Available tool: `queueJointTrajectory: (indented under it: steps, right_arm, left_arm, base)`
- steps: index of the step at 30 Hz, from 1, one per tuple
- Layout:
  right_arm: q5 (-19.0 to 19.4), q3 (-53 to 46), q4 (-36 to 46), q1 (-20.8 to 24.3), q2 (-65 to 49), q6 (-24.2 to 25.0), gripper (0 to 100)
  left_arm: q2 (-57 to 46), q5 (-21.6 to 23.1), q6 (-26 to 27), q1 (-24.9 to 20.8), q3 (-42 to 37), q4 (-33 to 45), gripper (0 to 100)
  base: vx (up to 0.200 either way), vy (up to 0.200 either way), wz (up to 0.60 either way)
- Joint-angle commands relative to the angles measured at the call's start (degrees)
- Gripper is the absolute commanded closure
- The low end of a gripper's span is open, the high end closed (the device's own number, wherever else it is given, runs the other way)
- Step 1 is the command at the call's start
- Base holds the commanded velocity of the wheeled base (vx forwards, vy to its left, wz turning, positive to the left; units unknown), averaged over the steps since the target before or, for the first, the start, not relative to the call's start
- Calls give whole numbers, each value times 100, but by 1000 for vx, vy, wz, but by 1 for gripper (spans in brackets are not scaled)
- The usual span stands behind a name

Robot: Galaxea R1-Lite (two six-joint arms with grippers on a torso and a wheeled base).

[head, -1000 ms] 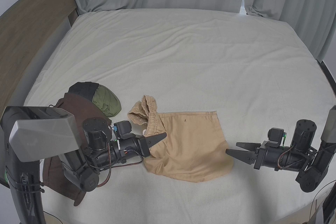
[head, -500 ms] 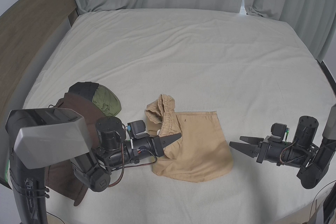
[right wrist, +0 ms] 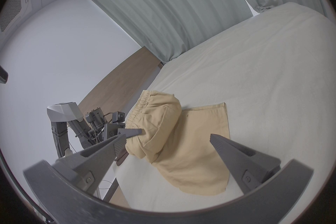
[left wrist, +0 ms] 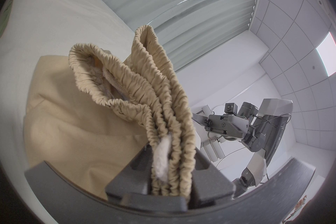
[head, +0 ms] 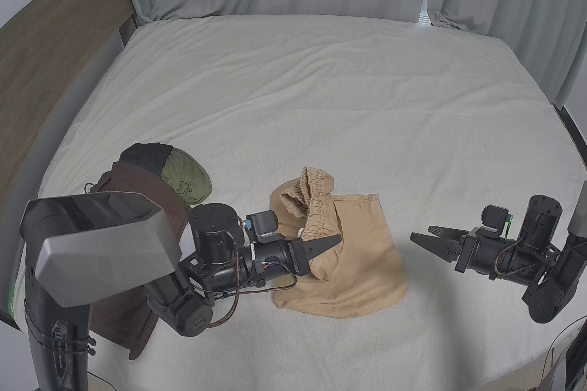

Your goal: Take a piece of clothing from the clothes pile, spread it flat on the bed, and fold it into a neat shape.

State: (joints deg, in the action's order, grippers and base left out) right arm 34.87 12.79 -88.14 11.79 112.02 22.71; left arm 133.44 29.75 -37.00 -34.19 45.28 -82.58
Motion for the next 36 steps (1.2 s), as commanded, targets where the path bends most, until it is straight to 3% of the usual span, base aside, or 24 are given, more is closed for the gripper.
queueJointTrajectory:
  steps: [1, 23, 24, 36]
  right_arm:
    - [3, 22, -2, -27, -57, 14, 0]
    - [12, 84, -2, -71, -66, 23, 0]
    - [12, 84, -2, -71, -66, 23, 0]
    - [12, 92, -2, -63, -31, 23, 0]
  left_arm:
    - [147, -4, -71, -140, 201, 40, 100]
    - [719, -57, -79, -316, 799, 119, 100]
    - [727, -65, -79, -316, 807, 119, 0]
    - [798, -206, -62, -307, 930, 75, 0]
  base:
    - [0, 0, 0]
    - [0, 0, 0]
    - [0, 0, 0]
    - [0, 0, 0]
